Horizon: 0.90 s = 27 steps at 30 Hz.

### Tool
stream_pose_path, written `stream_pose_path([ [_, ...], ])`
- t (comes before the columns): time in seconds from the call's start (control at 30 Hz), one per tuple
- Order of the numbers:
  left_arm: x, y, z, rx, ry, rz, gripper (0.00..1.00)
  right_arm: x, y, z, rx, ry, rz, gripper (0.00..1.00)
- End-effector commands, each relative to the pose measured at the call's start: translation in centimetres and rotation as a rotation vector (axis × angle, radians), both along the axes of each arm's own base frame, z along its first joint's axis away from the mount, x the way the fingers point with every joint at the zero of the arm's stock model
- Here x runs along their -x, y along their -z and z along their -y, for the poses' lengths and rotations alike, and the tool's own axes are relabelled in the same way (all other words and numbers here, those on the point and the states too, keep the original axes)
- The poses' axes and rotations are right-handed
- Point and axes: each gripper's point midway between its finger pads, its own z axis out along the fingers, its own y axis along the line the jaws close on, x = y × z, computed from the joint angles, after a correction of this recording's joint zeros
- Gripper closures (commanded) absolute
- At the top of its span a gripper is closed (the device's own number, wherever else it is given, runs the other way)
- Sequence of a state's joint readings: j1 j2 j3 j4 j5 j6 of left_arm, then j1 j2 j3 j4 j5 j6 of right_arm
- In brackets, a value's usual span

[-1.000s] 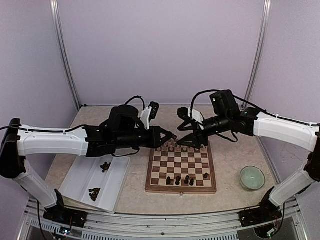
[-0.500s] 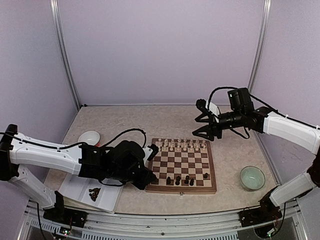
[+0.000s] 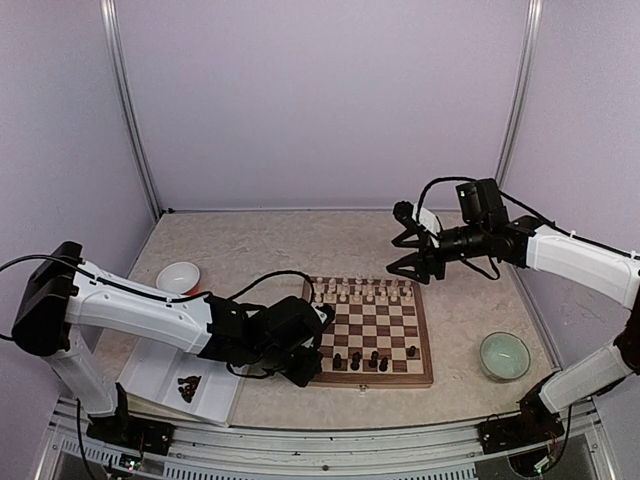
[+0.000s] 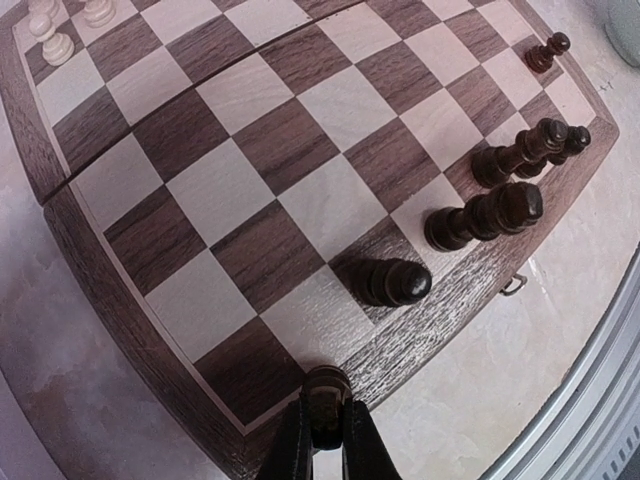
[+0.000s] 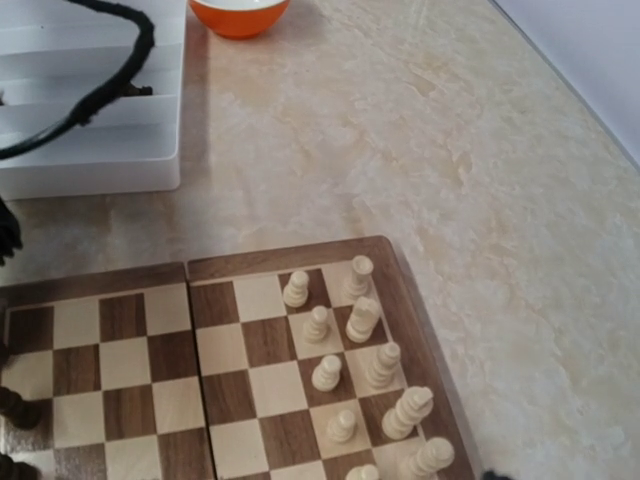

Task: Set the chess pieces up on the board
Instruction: Place the knight at g8.

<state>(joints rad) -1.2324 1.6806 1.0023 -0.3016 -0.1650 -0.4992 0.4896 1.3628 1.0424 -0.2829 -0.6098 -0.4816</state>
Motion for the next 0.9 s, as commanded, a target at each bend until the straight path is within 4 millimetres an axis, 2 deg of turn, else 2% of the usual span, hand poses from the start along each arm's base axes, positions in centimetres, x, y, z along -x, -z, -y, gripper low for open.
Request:
stream_pose_path([
  [0.0, -0.8, -0.6, 1.0, -0.005, 0.008, 0.045, 0.96, 0.0, -0.3, 0.4, -0.012, -0.002, 0.018, 0.32],
  [0.33, -1.8, 0.1, 1.2, -0.061, -0.014, 0.077, 0.88, 0.2, 0.0, 0.3, -0.013, -0.012, 0.011, 0.32],
  [0.87, -1.3, 0.8, 2.0, -0.049, 0.001, 0.057, 0.81, 0.1, 0.3, 0.3, -0.009, -0.011, 0.005, 0.32],
])
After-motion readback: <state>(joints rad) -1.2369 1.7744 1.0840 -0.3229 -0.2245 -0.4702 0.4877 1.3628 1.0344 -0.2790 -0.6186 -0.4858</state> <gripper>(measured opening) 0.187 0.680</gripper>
